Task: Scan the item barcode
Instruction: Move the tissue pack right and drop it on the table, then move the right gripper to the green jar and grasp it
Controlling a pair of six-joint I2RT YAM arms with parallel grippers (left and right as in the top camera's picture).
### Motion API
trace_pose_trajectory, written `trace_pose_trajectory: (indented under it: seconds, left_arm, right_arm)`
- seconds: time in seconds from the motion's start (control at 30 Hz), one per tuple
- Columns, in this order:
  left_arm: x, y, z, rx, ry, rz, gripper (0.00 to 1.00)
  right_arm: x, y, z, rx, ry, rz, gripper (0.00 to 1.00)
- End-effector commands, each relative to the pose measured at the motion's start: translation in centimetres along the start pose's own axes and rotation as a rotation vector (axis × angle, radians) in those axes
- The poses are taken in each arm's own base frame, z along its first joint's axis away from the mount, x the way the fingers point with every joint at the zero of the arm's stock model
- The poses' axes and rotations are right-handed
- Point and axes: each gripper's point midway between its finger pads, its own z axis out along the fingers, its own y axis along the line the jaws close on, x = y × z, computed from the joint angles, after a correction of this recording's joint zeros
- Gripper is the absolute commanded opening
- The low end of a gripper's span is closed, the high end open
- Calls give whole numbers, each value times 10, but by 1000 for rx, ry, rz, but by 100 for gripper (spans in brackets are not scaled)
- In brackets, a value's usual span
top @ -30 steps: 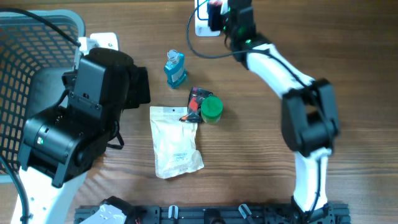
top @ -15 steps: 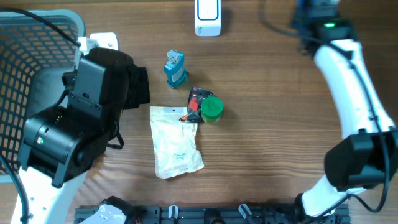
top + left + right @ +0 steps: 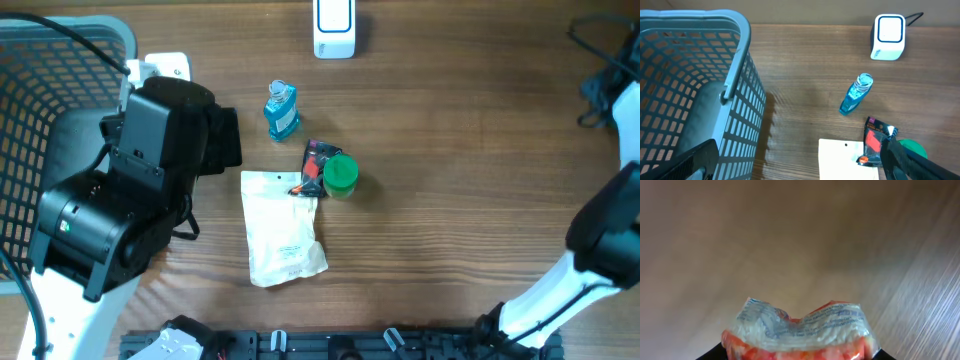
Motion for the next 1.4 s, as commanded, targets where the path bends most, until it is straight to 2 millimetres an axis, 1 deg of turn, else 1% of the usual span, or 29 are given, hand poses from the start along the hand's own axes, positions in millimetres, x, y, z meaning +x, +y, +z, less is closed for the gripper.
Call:
trace_pose_trajectory:
  seconds: [0.0, 0.03, 0.07, 0.1, 0.13, 0.17, 0.2, 0.23, 0.33, 0.4, 0.43, 0.53, 0.57, 0.67, 0.7, 0.73, 0.77, 0.8, 0.87, 0.93, 0.97, 1.0, 1.07, 1.1, 1.13, 1.17, 1.2, 1.27, 1.37]
  left_arm:
    - [-2, 2, 0, -4, -5, -22, 100]
    - [-2, 2, 0, -5, -5, -22, 100]
    - [-2, 2, 0, -4, -5, -22, 100]
    - [-2, 2, 0, -4, -5, -22, 100]
    - [-2, 2, 0, -4, -5, -22, 100]
    - [-2, 2, 0, -5, -5, -22, 100]
    - [-2, 2, 0, -4, -5, -22, 100]
    - [-2, 2, 0, -4, -5, -22, 100]
    - [-2, 2, 0, -4, -5, -22, 100]
    - [-2, 2, 0, -4, -5, -22, 100]
    - [-2, 2, 0, -4, -5, -22, 100]
    - [-2, 2, 0, -4, -5, -22, 100]
    - [-2, 2, 0, -4, -5, -22, 100]
    - [-2, 2, 0, -4, -5, -22, 100]
    - [-2, 2, 0, -4, -5, -22, 100]
    - [-2, 2, 0, -4, -5, -22, 100]
    - [-2, 2, 0, -5, -5, -22, 100]
    - [-2, 2, 0, -5, -5, -22, 100]
    - [-2, 2, 0, -5, -5, -22, 100]
    - [-2, 2, 0, -4, -5, -22, 100]
    - [-2, 2, 0, -4, -5, -22, 100]
    - [-2, 2, 0, -5, -5, -22, 100]
    - [-2, 2, 0, -4, -5, -22, 100]
    - [-2, 2, 0, -4, -5, -22, 100]
    - [-2, 2, 0, -4, -5, -22, 100]
    - [-2, 2, 0, -4, -5, -22, 100]
    - [-2, 2, 0, -4, -5, -22, 100]
    - [-2, 2, 0, -4, -5, -22, 100]
    - [-2, 2, 0, -4, -5, -22, 100]
  right_arm:
    - [45, -6, 38, 19, 140, 44, 40]
    - [50, -7, 44, 27, 152, 38, 41]
    - [54, -7, 48, 31, 160, 35, 44]
    - [56, -7, 52, 33, 164, 33, 57]
    - [58, -7, 53, 34, 167, 33, 74]
    - [59, -7, 55, 37, 170, 36, 86]
    - [59, -7, 55, 37, 170, 39, 94]
    - [59, -6, 54, 35, 167, 39, 100]
    - [58, -6, 53, 33, 166, 57, 100]
    - [59, -5, 45, 33, 172, 53, 100]
    - [57, -2, 37, 29, 166, 49, 100]
    - [45, 13, 5, -6, 101, 58, 100]
    - [40, 20, -10, -26, 75, 63, 100]
    - [24, 42, -74, -97, -36, 101, 100]
    - [21, 47, -90, -116, -65, 106, 100]
    - [19, 55, -119, -151, -116, 92, 100]
    - [19, 62, -143, -180, -152, 76, 100]
    - [21, 68, -159, -204, -172, 63, 100]
    - [40, 87, -196, -289, -178, -1, 100]
    - [73, 109, -229, -370, -162, -170, 100]
    - [89, 118, -240, -394, -159, -265, 100]
    - [102, 125, -245, -411, -154, -352, 100]
    - [148, 144, -257, -481, -121, -696, 100]
    - [167, 149, -260, -519, -90, -814, 100]
    - [195, 152, -264, -577, -32, -963, 100]
    - [222, 153, -269, -638, 28, -1094, 100]
    - [242, 152, -272, -683, 74, -1197, 100]
    - [265, 155, -275, -719, 110, -1287, 100]
    - [279, 162, -281, -763, 115, -1322, 100]
